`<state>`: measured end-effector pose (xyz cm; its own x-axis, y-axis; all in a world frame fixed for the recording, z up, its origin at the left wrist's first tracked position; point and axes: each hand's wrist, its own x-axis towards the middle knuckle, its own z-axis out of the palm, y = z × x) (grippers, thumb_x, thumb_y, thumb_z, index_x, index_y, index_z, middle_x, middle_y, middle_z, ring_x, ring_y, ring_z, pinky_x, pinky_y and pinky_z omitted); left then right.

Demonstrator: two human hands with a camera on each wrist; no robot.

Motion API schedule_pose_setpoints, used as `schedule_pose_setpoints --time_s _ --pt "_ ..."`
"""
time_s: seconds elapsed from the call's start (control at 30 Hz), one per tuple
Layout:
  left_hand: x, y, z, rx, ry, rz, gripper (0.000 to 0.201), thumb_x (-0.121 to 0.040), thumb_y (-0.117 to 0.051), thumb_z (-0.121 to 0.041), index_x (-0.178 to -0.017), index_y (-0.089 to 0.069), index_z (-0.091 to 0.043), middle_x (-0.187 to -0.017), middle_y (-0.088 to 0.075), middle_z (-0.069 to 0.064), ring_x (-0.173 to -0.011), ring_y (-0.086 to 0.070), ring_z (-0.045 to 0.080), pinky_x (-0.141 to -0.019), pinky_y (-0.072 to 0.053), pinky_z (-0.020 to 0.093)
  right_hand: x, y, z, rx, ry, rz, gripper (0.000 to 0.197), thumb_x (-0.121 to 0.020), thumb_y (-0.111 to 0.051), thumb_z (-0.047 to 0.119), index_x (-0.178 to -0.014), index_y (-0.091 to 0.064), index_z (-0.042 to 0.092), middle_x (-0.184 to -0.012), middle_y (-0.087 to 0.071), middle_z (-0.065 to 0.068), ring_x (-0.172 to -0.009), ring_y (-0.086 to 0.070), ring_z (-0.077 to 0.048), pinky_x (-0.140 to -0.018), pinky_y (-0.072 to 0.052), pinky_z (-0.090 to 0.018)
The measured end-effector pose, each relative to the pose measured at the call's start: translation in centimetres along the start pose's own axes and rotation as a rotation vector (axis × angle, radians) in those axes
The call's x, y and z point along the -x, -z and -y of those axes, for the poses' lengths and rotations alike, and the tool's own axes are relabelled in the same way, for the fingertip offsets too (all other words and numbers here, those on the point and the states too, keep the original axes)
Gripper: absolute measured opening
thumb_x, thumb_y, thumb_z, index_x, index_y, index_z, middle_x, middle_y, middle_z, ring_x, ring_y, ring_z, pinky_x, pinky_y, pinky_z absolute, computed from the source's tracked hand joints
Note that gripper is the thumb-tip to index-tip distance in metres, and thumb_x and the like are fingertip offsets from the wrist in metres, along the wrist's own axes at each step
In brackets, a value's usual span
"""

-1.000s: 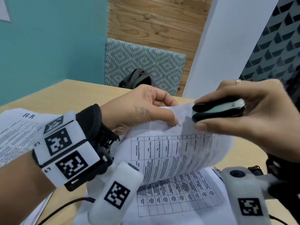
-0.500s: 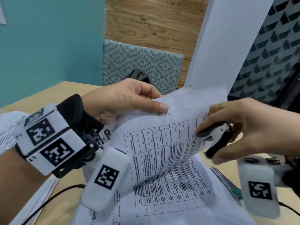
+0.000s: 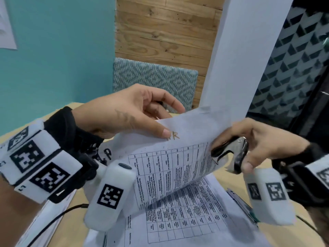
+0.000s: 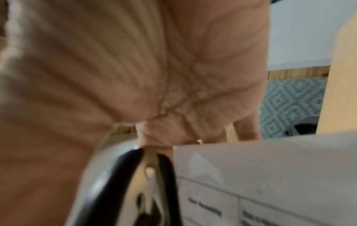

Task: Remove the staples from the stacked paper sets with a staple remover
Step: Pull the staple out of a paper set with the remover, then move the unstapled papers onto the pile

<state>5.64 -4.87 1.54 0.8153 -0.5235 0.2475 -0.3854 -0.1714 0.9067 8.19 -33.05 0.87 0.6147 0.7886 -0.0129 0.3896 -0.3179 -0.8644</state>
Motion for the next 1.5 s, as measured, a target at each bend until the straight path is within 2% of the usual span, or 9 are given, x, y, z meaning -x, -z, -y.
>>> schedule_pose_setpoints --time_s 0.17,0.33,0.47,0.83,0.93,1.1,1.3,1.4,1.5 --pt "0.0 0.7 -1.5 -0.168 -0.019 0.027 0.049 -0.056 -0.081 0.004 -0.098 -0.069 -0.019 -0.080 -0.072 0.004 -0.065 -0.065 0.011 -0.062 -0.055 0.019 -0.8 -0.9 0.0 -0.082 0.092 -0.036 0.061 -0.040 -0.092 0.031 -0.097 -0.075 0.016 -0.090 -0.074 -0.002 -0.078 -0.070 -0.010 -0.066 -0.053 -0.018" --pt "2.7 5.2 -0.6 -0.168 0.018 -0.138 0.076 -0.032 -0.092 -0.044 -0.102 -0.069 -0.025 -0.099 -0.073 0.008 -0.091 -0.070 0.021 -0.073 -0.057 0.026 0.0 -0.1 0.4 -0.119 0.228 -0.244 0.065 -0.032 -0.094 0.031 -0.091 -0.076 0.014 -0.085 -0.074 -0.009 -0.071 -0.070 -0.015 -0.062 -0.054 -0.021" --pt "3.5 4.7 3.6 0.024 -0.067 -0.254 0.087 -0.036 -0.089 -0.052 -0.111 -0.063 -0.017 -0.114 -0.069 0.002 -0.106 -0.064 0.016 -0.087 -0.053 0.028 -0.1 -0.1 0.3 -0.156 0.326 -0.351 0.067 -0.031 -0.093 0.029 -0.093 -0.075 0.011 -0.085 -0.074 -0.008 -0.073 -0.070 -0.015 -0.065 -0.054 -0.021" --pt "2.0 1.3 2.9 0.166 -0.321 -0.663 0.042 -0.060 -0.072 -0.025 -0.097 -0.067 -0.007 -0.093 -0.074 0.001 -0.087 -0.070 0.015 -0.073 -0.054 0.022 -0.5 -0.1 0.2 -0.091 0.355 -0.364 0.059 -0.038 -0.092 0.019 -0.094 -0.075 0.014 -0.087 -0.071 0.011 -0.078 -0.069 -0.010 -0.073 -0.051 -0.014" --pt "3.0 3.9 0.3 0.036 -0.358 -0.697 0.012 -0.079 -0.069 -0.018 -0.091 -0.072 -0.017 -0.091 -0.074 -0.007 -0.088 -0.068 0.010 -0.078 -0.053 0.021 -0.5 0.4 -0.2 -0.020 0.274 -0.354 0.074 -0.039 -0.092 0.042 -0.100 -0.070 0.006 -0.092 -0.068 0.009 -0.084 -0.066 -0.010 -0.074 -0.050 -0.016" --pt "5.4 7.6 -3.5 -0.143 -0.346 -0.790 0.043 -0.093 -0.048 -0.006 -0.073 -0.076 -0.033 -0.079 -0.072 -0.020 -0.082 -0.067 -0.002 -0.085 -0.052 0.019 -0.8 -0.6 -0.3 0.258 0.068 -0.264 0.061 -0.059 -0.074 0.061 -0.105 -0.061 0.024 -0.089 -0.070 -0.001 -0.077 -0.059 -0.011 -0.068 -0.048 -0.019" --pt "8.4 12.2 -4.8 -0.185 0.039 -0.874 0.049 -0.089 -0.050 0.000 -0.048 -0.071 -0.018 -0.049 -0.065 -0.011 -0.047 -0.061 -0.005 -0.052 -0.050 0.007 -1.3 -2.2 0.0 0.366 -0.024 -0.177 0.084 -0.047 -0.048 0.091 -0.115 -0.050 0.042 -0.092 -0.067 0.015 -0.074 -0.062 -0.003 -0.065 -0.049 -0.018" --pt "10.6 15.9 -2.3 -0.237 0.422 -0.851 0.009 -0.086 -0.054 -0.001 -0.087 -0.063 0.000 -0.048 -0.064 0.002 -0.038 -0.058 0.006 -0.039 -0.048 0.015 -1.8 -2.9 -0.1 0.405 -0.047 -0.153 0.077 -0.056 -0.038 0.091 -0.113 -0.057 0.043 -0.095 -0.067 0.014 -0.071 -0.058 0.000 -0.059 -0.045 -0.015" --pt "13.3 20.1 3.0 -0.325 0.806 -0.696 0.038 -0.073 -0.065 -0.004 -0.105 -0.054 0.013 -0.073 -0.066 0.023 -0.047 -0.061 0.024 -0.048 -0.053 0.032 -2.1 -3.4 -0.2 0.489 -0.125 -0.124 0.057 -0.072 -0.036 0.070 -0.104 -0.065 0.032 -0.086 -0.066 0.015 -0.070 -0.057 0.000 -0.060 -0.045 -0.016"
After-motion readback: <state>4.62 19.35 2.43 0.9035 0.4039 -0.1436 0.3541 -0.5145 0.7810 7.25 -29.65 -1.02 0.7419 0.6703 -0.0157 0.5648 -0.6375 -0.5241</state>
